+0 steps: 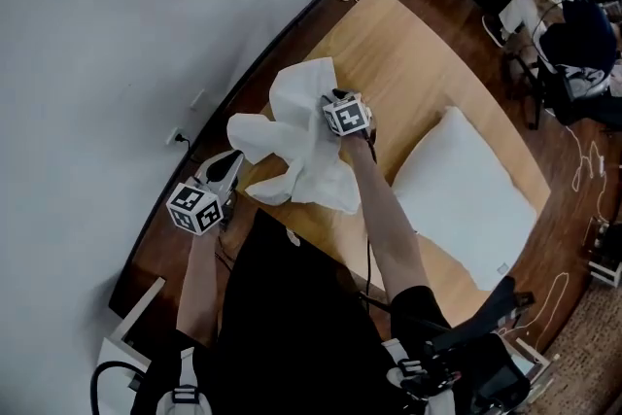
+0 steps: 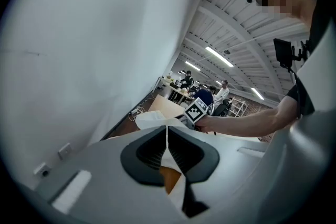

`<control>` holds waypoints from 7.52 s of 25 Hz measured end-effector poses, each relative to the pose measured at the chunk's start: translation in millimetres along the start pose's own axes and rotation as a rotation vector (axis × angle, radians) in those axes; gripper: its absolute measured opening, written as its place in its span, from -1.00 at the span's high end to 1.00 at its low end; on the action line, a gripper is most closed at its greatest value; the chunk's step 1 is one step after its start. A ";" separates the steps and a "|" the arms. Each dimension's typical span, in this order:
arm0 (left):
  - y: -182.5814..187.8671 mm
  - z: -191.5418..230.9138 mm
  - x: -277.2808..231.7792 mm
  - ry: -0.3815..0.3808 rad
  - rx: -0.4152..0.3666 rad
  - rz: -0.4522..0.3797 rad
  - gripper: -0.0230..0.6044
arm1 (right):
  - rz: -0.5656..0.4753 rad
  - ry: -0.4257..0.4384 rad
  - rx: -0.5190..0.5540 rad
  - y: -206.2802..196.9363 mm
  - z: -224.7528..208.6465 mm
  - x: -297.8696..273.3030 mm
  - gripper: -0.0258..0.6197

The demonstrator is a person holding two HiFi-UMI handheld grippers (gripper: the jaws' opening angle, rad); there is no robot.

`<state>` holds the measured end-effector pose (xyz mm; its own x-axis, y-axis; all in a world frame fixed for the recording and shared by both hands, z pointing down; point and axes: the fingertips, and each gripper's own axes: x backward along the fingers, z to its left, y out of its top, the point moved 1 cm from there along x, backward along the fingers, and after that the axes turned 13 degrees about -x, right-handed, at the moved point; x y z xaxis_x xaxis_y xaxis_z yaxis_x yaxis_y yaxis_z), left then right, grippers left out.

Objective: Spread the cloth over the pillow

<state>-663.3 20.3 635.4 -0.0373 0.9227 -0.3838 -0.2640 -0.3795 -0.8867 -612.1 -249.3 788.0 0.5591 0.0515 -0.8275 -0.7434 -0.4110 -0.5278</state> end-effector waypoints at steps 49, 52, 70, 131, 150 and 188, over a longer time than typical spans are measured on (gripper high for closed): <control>250.3 -34.5 -98.6 -0.404 -0.473 -0.411 0.89 | -1.049 -0.875 -0.350 -164.2 -53.5 737.9 0.90; 277.7 -76.0 -90.3 -0.427 -0.486 -0.518 0.89 | -1.108 -0.955 -0.366 -208.0 -48.9 776.7 0.90; 257.0 -395.7 0.9 -0.392 -0.592 -0.623 0.89 | -1.374 -0.883 -0.431 -497.4 -117.2 931.7 0.90; -37.5 -319.2 -220.2 -0.677 -0.239 0.298 0.00 | -0.670 -0.392 -1.042 -705.3 -388.2 662.0 0.15; -25.7 -331.4 -155.7 -0.382 0.051 0.090 0.86 | -0.323 -0.309 -0.830 -632.3 -257.8 680.3 0.87; -121.5 -344.6 -131.6 -0.297 1.199 -0.357 0.65 | -0.506 -0.264 -0.926 -665.9 -302.0 670.1 0.88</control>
<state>-294.2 -78.6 704.9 0.0430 0.9985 0.0351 -0.9955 0.0458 -0.0835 368.5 -216.1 642.8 0.5439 0.5560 -0.6285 0.1780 -0.8084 -0.5611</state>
